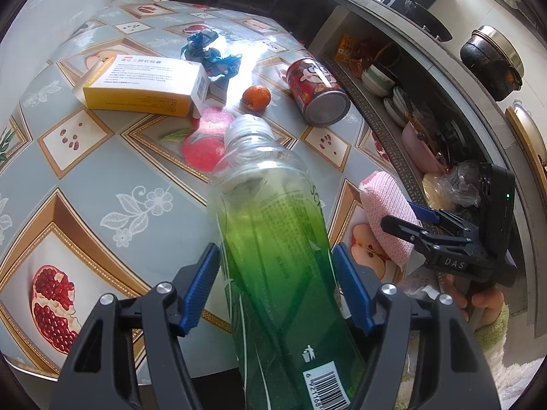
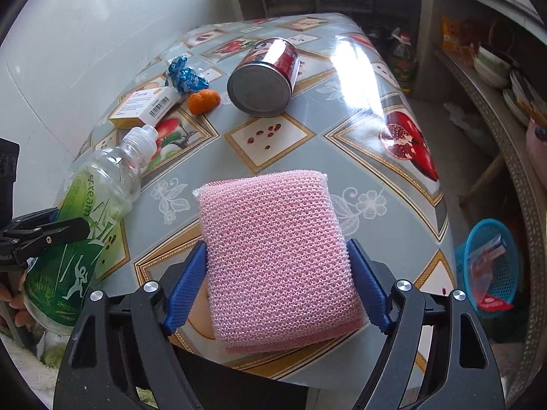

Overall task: Collect trash
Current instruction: 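Lift the bottle and sponge off the table with both tools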

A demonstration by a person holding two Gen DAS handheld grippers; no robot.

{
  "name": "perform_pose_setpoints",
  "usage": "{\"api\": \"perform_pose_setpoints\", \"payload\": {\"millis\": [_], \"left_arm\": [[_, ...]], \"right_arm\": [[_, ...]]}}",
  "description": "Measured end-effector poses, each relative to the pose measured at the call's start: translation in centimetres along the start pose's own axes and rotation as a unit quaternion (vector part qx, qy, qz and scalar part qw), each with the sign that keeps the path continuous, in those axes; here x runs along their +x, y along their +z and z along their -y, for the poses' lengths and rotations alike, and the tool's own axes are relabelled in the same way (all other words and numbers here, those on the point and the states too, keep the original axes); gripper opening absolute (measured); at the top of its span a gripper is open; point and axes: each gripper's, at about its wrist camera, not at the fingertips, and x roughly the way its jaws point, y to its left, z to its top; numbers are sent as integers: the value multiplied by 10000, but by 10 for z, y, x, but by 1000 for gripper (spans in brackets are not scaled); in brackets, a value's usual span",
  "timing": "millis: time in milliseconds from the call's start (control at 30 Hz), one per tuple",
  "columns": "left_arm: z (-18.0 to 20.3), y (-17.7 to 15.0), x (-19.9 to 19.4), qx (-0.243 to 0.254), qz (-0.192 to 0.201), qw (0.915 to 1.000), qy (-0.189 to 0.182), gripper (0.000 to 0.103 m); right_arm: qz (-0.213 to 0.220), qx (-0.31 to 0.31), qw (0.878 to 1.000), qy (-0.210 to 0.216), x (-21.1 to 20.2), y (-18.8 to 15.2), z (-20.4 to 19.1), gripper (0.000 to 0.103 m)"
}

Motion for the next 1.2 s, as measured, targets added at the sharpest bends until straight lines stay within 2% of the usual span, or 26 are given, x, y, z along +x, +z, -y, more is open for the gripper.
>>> {"api": "perform_pose_setpoints", "payload": {"millis": [167,367,433,533,700,867,1067,1200], "left_arm": [[2,-2,5,70,-134,9999,5,66],[0,1,10,-73,-228,9997,3,68],[-2,4,12,-162,-263,9995,45,75],[-7,8,13,-331,-283,9991,-7,81],[-12,18,16,-522,-307,9981,-87,85],[-17,27,28,-770,-414,9958,-270,85],[-15,33,32,-777,-325,9960,-299,84],[-16,33,33,-774,-286,9961,-318,71]], "right_arm": [[-27,-52,9999,-143,0,-3,-6,76],[-41,-98,9996,-246,2,-2,-10,77],[-37,-96,9997,-235,2,-3,-10,77],[-34,-110,9997,-219,1,-3,-10,77],[-18,-87,9998,-182,1,-4,-8,77],[5,-84,9998,-172,2,-5,-9,77],[16,-70,9999,-145,2,-5,-8,77],[25,-64,9999,-135,2,-6,-7,77]]}}
